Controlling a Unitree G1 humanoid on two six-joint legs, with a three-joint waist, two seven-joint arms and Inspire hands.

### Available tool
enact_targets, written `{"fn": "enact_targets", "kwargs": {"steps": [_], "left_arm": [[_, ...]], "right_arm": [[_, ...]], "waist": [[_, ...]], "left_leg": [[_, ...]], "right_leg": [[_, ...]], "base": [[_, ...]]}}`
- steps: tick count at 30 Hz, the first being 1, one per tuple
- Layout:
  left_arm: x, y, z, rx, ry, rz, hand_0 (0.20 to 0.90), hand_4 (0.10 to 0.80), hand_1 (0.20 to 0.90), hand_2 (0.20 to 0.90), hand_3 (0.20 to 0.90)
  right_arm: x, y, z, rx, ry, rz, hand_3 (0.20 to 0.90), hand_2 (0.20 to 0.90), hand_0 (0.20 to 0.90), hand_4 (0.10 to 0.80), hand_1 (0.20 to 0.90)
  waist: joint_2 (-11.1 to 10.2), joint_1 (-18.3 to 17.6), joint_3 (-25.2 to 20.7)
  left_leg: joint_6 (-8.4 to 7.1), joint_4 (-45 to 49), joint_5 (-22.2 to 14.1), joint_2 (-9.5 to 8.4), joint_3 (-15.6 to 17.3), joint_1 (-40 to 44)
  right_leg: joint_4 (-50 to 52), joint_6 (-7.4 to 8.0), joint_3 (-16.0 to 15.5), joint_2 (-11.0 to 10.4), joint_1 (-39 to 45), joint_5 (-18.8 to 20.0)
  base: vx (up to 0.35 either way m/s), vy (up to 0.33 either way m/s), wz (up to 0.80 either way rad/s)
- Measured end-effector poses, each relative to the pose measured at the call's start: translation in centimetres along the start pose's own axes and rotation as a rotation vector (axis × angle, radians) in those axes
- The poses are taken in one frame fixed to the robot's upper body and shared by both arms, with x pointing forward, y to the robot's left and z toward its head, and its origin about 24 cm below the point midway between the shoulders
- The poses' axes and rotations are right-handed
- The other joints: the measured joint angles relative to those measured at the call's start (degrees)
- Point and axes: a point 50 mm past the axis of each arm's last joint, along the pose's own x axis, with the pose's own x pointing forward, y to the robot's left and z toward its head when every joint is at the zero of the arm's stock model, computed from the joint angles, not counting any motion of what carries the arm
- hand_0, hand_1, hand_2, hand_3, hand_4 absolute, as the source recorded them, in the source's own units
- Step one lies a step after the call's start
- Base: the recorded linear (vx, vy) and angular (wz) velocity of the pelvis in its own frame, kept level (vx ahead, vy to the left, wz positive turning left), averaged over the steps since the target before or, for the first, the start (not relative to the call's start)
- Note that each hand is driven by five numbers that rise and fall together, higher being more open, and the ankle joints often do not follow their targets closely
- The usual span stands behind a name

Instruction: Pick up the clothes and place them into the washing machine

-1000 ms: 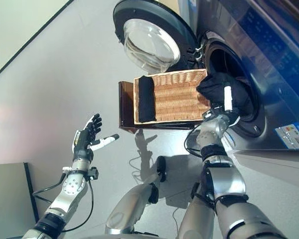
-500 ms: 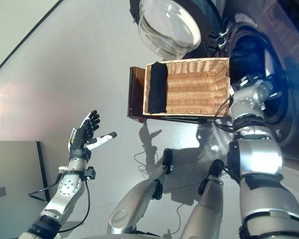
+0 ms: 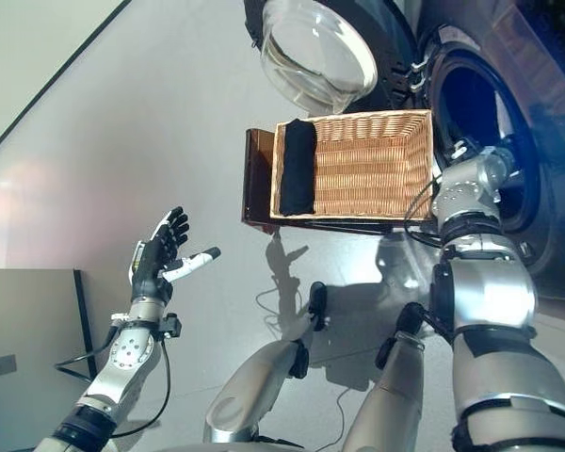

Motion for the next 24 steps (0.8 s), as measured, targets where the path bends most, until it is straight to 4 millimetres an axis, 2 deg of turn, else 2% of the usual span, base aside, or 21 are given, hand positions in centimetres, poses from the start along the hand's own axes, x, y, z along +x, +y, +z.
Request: {"fn": "enact_targets", "kwargs": {"steps": [4,9,14,15,16,20,24], "left_arm": [[0.0,0.0,0.0,-0.005,0.001,-0.002,0.900,0.800,0.900,0.900,0.900],[-0.1,0.0,-0.1,-0.005,0.006,-0.001,0.900,0.800,0.900,0.900,0.900],[-0.1,0.0,-0.1,-0.005,0.005,0.001,0.900,0.800,0.900,0.900,0.900],[-0.1,0.1,-0.1,-0.004,0.006,0.002,0.900,0.800,0.900,0.900,0.900],[-0.1,0.2,-0.1,-0.004,0.005,0.006,0.900,0.800,0.900,0.900,0.900],[0.0,0.4,0.0,0.004,0.002,0.015,0.900,0.800,0.900,0.900,0.900],[0.0,0.7,0.0,0.018,-0.001,0.030,0.900,0.800,0.900,0.900,0.900]], "right_arm": [[-0.5,0.2,-1.2,-0.023,0.018,0.015,0.900,0.900,0.900,0.800,0.900],[-1.2,0.7,-3.0,-0.155,0.017,0.080,0.900,0.900,0.900,0.800,0.900],[-2.7,2.1,-5.4,-0.475,0.010,0.224,0.900,0.900,0.900,0.800,0.900],[-2.9,2.3,-5.8,-0.520,0.009,0.242,0.900,0.900,0.900,0.800,0.900],[-3.7,2.7,-7.2,-0.596,0.031,0.279,0.900,0.900,0.900,0.800,0.900],[-5.3,3.3,-9.8,-0.775,0.052,0.356,0.900,0.900,0.900,0.800,0.900],[-6.7,3.6,-11.8,-0.885,0.069,0.419,0.900,0.900,0.900,0.800,0.900]], "waist": [[0.1,-0.1,-0.1],[0.1,-0.5,-0.1],[-0.4,-1.0,0.1],[-0.8,-1.3,0.0],[-2.3,-1.3,0.0],[-5.8,-1.5,0.1],[-7.5,-1.3,0.5]], "left_leg": [[-0.32,0.1,-0.5,0.00,0.4,0.5],[-0.05,0.5,-0.7,0.08,0.3,0.6],[-0.21,1.5,-0.9,0.23,0.0,0.5],[-0.21,1.5,-0.9,0.25,-0.1,0.5],[-0.21,1.7,-0.9,0.38,-0.1,0.4],[-0.40,2.6,-1.4,0.84,-0.5,0.3],[-0.52,3.4,-1.7,0.97,-1.5,-0.3]], "right_leg": [[-0.1,0.63,0.7,0.2,0.2,-0.1],[-0.2,0.75,0.8,0.3,0.6,0.2],[-0.9,0.58,0.2,0.5,1.9,0.8],[-1.0,0.55,0.1,0.7,2.0,0.9],[-1.0,0.55,0.1,0.7,2.1,0.9],[-2.4,0.66,-0.6,1.0,3.2,1.0],[-2.8,0.76,-1.2,1.1,3.8,1.0]], "base": [[-0.010,0.012,-0.07],[-0.006,-0.004,0.01],[-0.011,-0.009,0.02],[-0.020,-0.015,0.04],[0.000,0.000,0.00],[-0.021,-0.002,0.03],[-0.014,0.015,0.11]]}}
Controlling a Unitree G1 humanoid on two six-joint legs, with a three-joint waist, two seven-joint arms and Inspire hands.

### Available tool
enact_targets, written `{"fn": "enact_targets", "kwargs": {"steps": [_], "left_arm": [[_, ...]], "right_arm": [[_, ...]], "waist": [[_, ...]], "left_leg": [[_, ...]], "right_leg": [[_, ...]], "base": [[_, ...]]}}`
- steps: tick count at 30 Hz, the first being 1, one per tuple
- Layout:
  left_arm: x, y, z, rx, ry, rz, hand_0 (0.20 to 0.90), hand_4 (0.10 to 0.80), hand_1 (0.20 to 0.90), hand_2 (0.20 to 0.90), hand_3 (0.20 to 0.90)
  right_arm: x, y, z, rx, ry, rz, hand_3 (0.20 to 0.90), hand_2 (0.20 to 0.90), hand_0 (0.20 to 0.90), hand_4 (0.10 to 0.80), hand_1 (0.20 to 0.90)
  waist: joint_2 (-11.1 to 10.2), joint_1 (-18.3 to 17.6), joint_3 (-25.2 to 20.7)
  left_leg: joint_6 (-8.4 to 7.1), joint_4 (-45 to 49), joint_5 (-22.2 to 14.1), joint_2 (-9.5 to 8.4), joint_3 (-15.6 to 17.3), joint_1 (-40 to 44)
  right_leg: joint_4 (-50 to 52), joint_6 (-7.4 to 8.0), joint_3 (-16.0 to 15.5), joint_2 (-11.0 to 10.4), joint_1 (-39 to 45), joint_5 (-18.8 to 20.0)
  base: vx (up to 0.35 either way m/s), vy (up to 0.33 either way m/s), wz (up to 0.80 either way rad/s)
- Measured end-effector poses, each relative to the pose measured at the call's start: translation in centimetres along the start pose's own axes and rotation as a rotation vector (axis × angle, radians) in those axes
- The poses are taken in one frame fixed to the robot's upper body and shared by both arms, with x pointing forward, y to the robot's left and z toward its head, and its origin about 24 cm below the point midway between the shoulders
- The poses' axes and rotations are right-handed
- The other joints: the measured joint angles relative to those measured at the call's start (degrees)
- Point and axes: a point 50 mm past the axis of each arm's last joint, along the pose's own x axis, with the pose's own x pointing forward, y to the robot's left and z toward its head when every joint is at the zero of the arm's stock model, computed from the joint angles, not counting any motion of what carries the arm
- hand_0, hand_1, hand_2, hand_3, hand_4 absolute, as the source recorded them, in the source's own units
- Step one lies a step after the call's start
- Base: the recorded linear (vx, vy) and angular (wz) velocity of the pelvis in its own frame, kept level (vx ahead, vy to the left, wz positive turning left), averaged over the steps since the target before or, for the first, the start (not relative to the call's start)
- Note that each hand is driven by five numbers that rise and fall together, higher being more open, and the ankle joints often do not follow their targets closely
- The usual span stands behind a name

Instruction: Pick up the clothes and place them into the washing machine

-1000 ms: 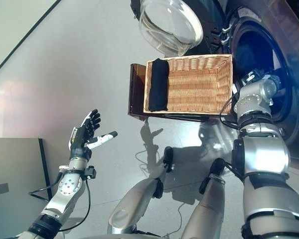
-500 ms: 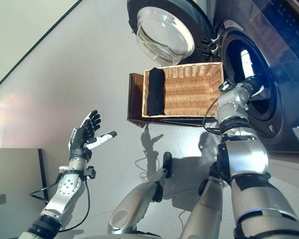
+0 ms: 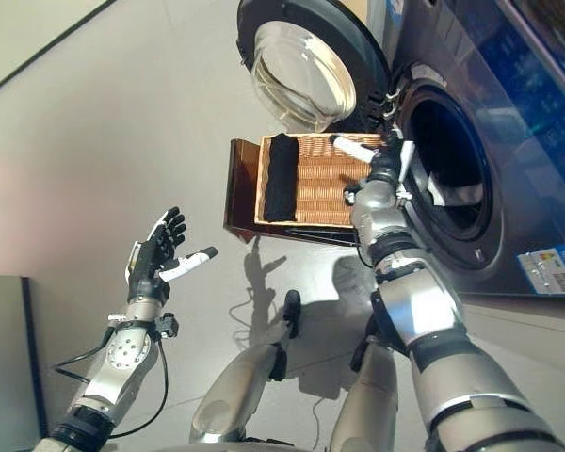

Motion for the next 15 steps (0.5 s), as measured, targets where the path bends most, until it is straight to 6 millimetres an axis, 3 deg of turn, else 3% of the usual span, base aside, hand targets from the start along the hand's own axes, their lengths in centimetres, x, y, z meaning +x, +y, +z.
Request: {"fn": "enact_targets", "kwargs": {"steps": [6,15], "left_arm": [[0.7,1.7,0.8,0.016,-0.031,0.080,0.900,0.800,0.900,0.900,0.900],[2.0,2.1,2.1,0.027,-0.086,0.096,0.900,0.800,0.900,0.900,0.900]], "right_arm": [[-0.4,0.9,-1.0,-0.058,0.040,0.029,0.900,0.900,0.900,0.800,0.900],[-0.3,1.0,-0.7,-0.062,0.045,0.030,0.900,0.900,0.900,0.800,0.900]], "waist": [[-2.7,1.3,1.7],[-5.7,4.7,3.5]], "left_leg": [[-0.32,2.0,-0.4,0.29,-1.5,-2.8],[-0.40,2.3,-0.3,0.22,-3.3,-5.5]], "right_leg": [[-1.0,-0.33,-1.7,0.1,-0.1,0.2],[-2.2,-0.22,-4.5,-0.2,0.0,1.0]], "base": [[-0.003,-0.009,0.15],[0.014,-0.008,0.17]]}}
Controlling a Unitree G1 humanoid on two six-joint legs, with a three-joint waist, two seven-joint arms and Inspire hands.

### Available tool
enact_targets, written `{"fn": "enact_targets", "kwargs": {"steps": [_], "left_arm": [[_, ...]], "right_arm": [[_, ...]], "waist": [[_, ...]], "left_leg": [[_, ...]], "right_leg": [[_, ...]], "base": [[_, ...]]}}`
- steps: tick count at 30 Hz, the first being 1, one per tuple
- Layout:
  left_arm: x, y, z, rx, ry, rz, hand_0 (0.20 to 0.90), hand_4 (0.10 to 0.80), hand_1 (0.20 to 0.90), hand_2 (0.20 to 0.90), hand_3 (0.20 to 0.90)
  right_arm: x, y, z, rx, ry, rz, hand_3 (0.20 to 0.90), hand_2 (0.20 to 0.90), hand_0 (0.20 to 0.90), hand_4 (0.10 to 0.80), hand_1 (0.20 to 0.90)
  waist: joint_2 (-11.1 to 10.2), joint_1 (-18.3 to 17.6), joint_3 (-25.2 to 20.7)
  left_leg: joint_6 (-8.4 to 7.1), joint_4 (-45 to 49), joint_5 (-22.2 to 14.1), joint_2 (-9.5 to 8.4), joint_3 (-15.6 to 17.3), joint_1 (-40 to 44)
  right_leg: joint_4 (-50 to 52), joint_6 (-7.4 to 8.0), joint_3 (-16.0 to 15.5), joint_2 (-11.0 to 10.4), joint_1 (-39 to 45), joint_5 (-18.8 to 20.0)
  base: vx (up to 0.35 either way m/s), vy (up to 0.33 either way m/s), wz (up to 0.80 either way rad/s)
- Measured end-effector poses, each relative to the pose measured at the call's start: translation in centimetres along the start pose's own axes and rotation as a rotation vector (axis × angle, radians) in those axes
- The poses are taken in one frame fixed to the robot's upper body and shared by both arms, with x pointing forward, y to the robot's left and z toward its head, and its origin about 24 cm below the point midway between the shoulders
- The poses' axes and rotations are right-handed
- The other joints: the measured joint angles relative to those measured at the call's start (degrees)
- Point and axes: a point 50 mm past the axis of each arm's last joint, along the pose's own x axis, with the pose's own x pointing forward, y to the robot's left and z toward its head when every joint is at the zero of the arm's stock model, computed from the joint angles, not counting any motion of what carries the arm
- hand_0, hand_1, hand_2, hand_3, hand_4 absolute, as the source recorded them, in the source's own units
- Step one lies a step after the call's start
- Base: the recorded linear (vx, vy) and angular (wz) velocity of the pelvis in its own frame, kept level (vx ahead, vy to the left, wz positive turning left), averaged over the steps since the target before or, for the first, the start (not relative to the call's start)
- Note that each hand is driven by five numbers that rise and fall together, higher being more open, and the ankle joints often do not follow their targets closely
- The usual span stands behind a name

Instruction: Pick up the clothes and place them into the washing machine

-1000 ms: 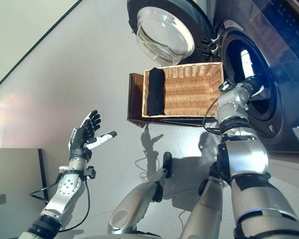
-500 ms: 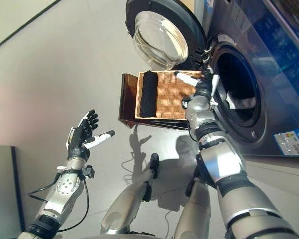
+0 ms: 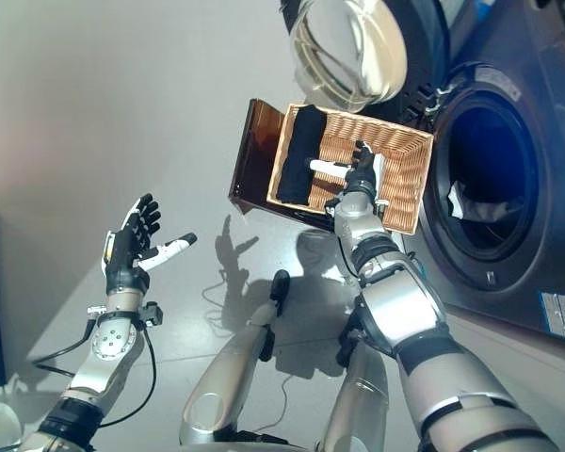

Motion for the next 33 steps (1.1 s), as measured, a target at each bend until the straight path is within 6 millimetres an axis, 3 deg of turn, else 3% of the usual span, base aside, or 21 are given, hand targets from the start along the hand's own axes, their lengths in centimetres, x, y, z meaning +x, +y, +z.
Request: {"fn": "enact_targets", "kwargs": {"steps": [12,23,33], "left_arm": [[1.3,-0.2,1.4,-0.011,-0.057,0.032,0.900,0.800,0.900,0.900,0.900],[2.3,-0.8,3.5,-0.049,-0.144,0.045,0.900,0.800,0.900,0.900,0.900],[2.5,-1.0,4.5,-0.069,-0.182,0.059,0.900,0.800,0.900,0.900,0.900]], "right_arm": [[0.6,-0.9,2.3,0.051,-0.015,-0.040,0.900,0.900,0.900,0.800,0.900],[1.6,-4.6,3.9,0.046,-0.040,-0.142,0.900,0.900,0.900,0.800,0.900],[1.4,-4.1,5.7,0.077,-0.076,-0.129,0.900,0.900,0.900,0.800,0.900]], "waist": [[-1.4,1.6,2.3],[-1.3,2.8,4.1],[-1.3,3.1,4.1]], "left_leg": [[-0.12,1.0,-0.3,-0.09,-1.8,-4.1],[-0.13,1.7,-0.3,-0.18,-1.7,-8.8],[-0.17,1.8,-0.3,-0.19,-2.5,-9.6]], "right_leg": [[-1.4,0.59,-1.7,0.0,-1.5,-0.2],[-1.6,0.73,-2.0,-0.1,-5.0,-0.1],[-1.7,0.74,-3.0,-0.1,-5.0,-0.2]], "base": [[0.034,-0.004,0.10],[0.005,0.012,0.05],[0.015,-0.004,0.04]]}}
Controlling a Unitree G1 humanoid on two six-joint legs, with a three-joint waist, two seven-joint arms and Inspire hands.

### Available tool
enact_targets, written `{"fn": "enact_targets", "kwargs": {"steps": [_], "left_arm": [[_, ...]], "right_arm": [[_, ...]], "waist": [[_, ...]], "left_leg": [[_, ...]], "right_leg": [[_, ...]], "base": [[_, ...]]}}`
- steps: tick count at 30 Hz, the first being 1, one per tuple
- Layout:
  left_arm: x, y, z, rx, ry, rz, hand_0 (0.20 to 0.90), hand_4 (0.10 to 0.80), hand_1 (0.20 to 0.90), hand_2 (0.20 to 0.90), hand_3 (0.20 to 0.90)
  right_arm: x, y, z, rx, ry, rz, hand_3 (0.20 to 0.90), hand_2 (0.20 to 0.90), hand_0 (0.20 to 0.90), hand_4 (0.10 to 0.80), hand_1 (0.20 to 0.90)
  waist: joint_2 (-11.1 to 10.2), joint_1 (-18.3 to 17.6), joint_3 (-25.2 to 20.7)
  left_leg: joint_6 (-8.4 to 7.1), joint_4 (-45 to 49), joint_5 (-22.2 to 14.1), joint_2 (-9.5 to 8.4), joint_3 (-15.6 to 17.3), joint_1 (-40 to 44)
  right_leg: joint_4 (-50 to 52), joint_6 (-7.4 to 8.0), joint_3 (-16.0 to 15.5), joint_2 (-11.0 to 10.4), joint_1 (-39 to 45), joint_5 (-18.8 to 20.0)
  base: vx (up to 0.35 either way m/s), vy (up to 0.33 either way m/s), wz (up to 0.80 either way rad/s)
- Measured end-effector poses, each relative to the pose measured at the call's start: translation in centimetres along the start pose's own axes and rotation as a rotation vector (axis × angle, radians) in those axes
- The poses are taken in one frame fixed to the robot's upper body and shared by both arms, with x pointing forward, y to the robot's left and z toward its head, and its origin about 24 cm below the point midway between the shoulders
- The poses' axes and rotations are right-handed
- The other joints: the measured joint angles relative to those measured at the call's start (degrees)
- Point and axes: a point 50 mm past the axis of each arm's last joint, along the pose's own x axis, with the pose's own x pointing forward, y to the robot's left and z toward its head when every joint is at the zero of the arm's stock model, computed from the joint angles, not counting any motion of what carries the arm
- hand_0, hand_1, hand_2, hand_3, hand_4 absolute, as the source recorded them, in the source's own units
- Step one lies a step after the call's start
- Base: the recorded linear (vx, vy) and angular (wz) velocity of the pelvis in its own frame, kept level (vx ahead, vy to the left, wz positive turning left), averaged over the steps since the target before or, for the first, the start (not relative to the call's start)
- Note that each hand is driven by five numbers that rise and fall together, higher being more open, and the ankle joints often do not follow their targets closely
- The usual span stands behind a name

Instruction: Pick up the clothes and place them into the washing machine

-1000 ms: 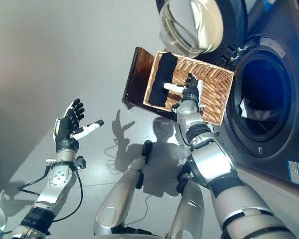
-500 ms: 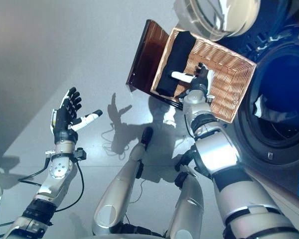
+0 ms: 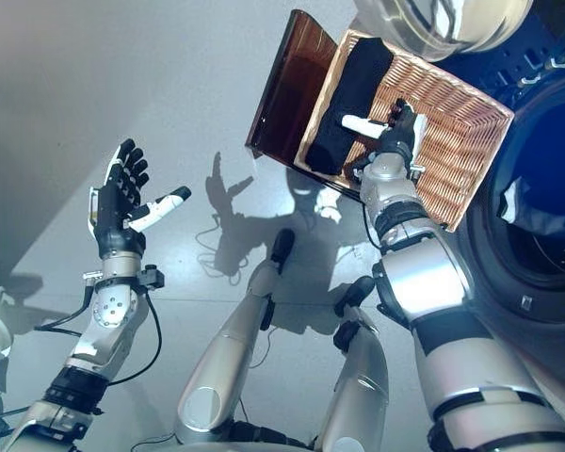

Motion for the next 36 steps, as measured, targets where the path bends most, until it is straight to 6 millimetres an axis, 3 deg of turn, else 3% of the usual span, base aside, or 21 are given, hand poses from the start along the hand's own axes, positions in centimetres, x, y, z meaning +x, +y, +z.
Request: {"fn": "enact_targets", "kwargs": {"steps": [15,16,17,19,26,36], "left_arm": [[-0.1,0.1,-0.1,0.002,0.003,0.010,0.900,0.800,0.900,0.900,0.900],[-0.1,0.1,-0.1,0.002,0.003,0.010,0.900,0.800,0.900,0.900,0.900],[-0.1,0.1,-0.1,0.002,0.003,0.010,0.900,0.800,0.900,0.900,0.900],[-0.1,0.1,-0.1,0.002,0.003,0.011,0.900,0.800,0.900,0.900,0.900],[0.0,0.1,0.1,0.001,-0.003,0.009,0.900,0.800,0.900,0.900,0.900],[0.1,0.5,0.2,0.019,-0.011,0.008,0.900,0.800,0.900,0.900,0.900]], "right_arm": [[-0.2,0.7,0.7,0.010,-0.013,0.014,0.900,0.900,0.900,0.800,0.900],[-0.2,0.7,0.7,0.011,-0.012,0.013,0.853,0.853,0.853,0.767,0.853],[-0.2,0.7,0.7,0.012,-0.010,0.012,0.700,0.700,0.700,0.657,0.700],[-0.2,0.7,0.7,0.016,-0.008,0.010,0.200,0.200,0.200,0.300,0.200],[0.3,-0.9,1.4,0.019,-0.026,-0.049,0.200,0.200,0.200,0.300,0.200],[0.3,-1.0,0.8,0.008,0.007,-0.061,0.200,0.200,0.200,0.300,0.200]], "waist": [[0.0,1.5,0.0],[0.0,1.5,0.0],[0.0,1.5,0.0],[0.0,1.5,0.0],[0.0,1.5,0.0],[0.0,1.6,0.0]], "left_leg": [[-0.08,0.0,0.1,-0.17,-0.9,-0.4],[-0.08,0.0,0.1,-0.17,-0.9,-0.4],[-0.08,0.0,0.1,-0.17,-1.0,-0.5],[-0.08,-0.1,0.1,-0.16,-1.1,-0.7],[-0.16,0.3,0.2,-0.27,-1.7,-3.4],[-0.23,0.7,0.2,-0.24,-2.0,-3.4]], "right_leg": [[0.0,0.26,-0.4,-0.1,0.3,-0.4],[0.0,0.26,-0.4,-0.1,0.3,-0.4],[0.0,0.27,-0.4,-0.1,0.2,-0.4],[0.0,0.29,-0.6,-0.1,0.1,-0.6],[0.6,0.29,-1.6,-0.3,-1.8,-1.3],[1.3,0.25,-1.7,-0.3,-1.7,-2.0]], "base": [[0.007,-0.005,0.03],[0.000,0.000,0.00],[0.000,0.000,0.00],[0.005,-0.002,0.03],[-0.003,0.002,0.09],[-0.002,0.000,0.02]]}}
